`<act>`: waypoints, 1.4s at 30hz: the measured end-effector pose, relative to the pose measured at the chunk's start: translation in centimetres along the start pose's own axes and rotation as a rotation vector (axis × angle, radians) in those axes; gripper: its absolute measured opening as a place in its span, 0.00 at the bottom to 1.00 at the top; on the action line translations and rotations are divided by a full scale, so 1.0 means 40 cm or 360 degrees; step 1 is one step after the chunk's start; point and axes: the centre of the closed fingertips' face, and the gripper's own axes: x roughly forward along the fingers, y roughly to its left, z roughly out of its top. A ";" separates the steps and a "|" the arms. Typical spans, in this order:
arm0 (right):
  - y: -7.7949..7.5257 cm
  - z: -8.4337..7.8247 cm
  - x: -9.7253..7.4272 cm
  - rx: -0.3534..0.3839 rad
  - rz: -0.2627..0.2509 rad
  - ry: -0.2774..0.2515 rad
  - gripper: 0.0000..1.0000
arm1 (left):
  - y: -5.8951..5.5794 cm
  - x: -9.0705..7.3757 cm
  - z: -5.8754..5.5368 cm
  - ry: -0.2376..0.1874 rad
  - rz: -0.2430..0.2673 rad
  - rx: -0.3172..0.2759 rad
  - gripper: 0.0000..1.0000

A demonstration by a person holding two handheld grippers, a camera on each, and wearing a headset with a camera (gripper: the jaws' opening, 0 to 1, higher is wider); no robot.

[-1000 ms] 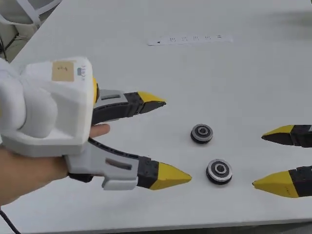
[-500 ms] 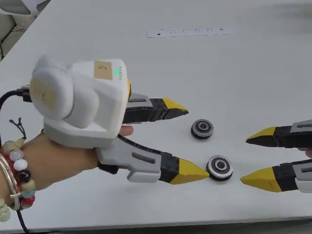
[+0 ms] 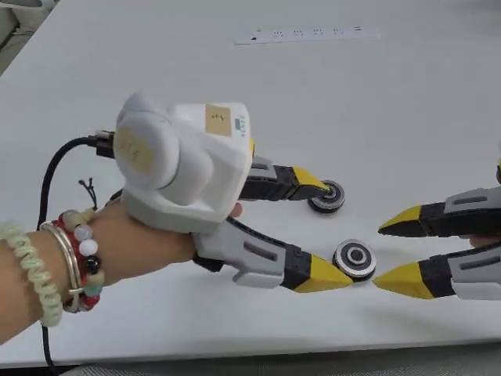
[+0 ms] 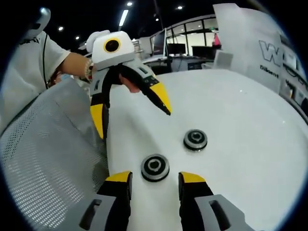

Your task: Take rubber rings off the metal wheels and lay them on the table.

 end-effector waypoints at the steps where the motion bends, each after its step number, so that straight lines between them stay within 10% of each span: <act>1: 0.000 -0.003 0.003 0.0005 0.0003 0.0000 0.35 | 0.002 0.006 -0.003 -0.0002 -0.0004 -0.0006 0.56; 16: 0.000 -0.017 0.024 0.0026 0.0028 -0.0008 0.27 | 0.031 0.064 -0.038 -0.0017 0.0012 -0.0071 0.37; 42: 0.002 -0.029 0.031 -0.0015 0.0030 0.0001 0.16 | 0.002 0.115 -0.091 0.0020 -0.0036 0.0018 0.15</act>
